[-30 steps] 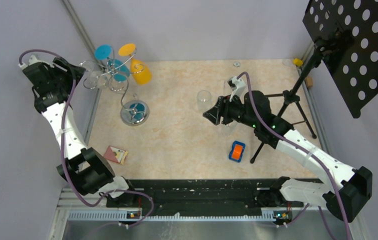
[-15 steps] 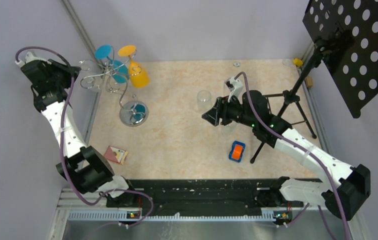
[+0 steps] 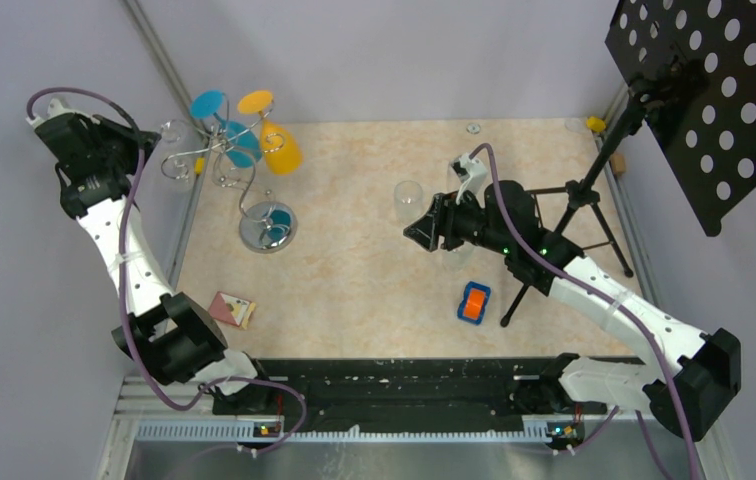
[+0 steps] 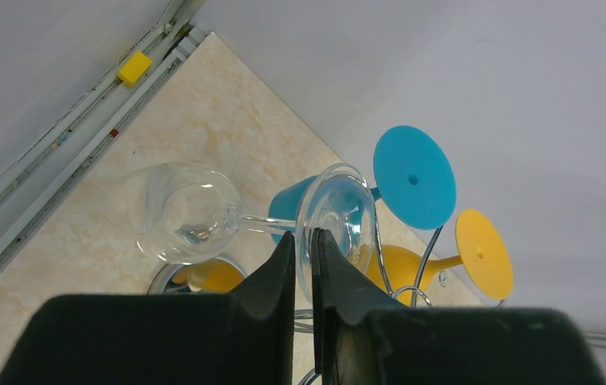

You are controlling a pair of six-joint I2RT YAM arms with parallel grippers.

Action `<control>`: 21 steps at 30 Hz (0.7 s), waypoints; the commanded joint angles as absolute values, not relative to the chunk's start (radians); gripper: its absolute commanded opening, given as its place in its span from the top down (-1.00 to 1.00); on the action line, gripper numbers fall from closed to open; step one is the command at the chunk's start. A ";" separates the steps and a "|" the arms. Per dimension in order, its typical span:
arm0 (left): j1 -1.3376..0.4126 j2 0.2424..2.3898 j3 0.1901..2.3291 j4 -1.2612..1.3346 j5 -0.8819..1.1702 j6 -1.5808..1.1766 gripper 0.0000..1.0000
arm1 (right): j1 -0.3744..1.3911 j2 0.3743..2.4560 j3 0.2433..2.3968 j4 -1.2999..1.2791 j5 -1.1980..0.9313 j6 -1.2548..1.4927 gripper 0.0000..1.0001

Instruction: Take the wine glass off the wine glass rack

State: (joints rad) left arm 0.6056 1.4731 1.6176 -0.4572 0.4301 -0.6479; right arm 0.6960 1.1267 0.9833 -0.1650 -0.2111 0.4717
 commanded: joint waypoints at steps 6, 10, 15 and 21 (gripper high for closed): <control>0.611 1.451 1.635 -0.428 0.434 -0.682 1.00 | 0.689 1.106 1.015 -0.116 -0.210 0.468 -0.09; 0.614 1.442 1.631 -0.421 0.443 -0.692 1.00 | 0.689 1.103 1.002 -0.113 -0.209 0.466 -0.09; 0.617 1.426 1.633 -0.413 0.458 -0.707 1.00 | 0.689 1.098 0.979 -0.080 -0.213 0.475 -0.09; 0.617 1.394 1.613 -0.371 0.462 -0.750 1.00 | 0.689 1.099 0.974 -0.082 -0.211 0.457 -0.10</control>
State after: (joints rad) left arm 0.6071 1.4601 1.6176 -0.4541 0.4568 -0.7181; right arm 0.6960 1.1267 0.9775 -0.1329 -0.2111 0.4725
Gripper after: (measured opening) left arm 0.101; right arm 0.548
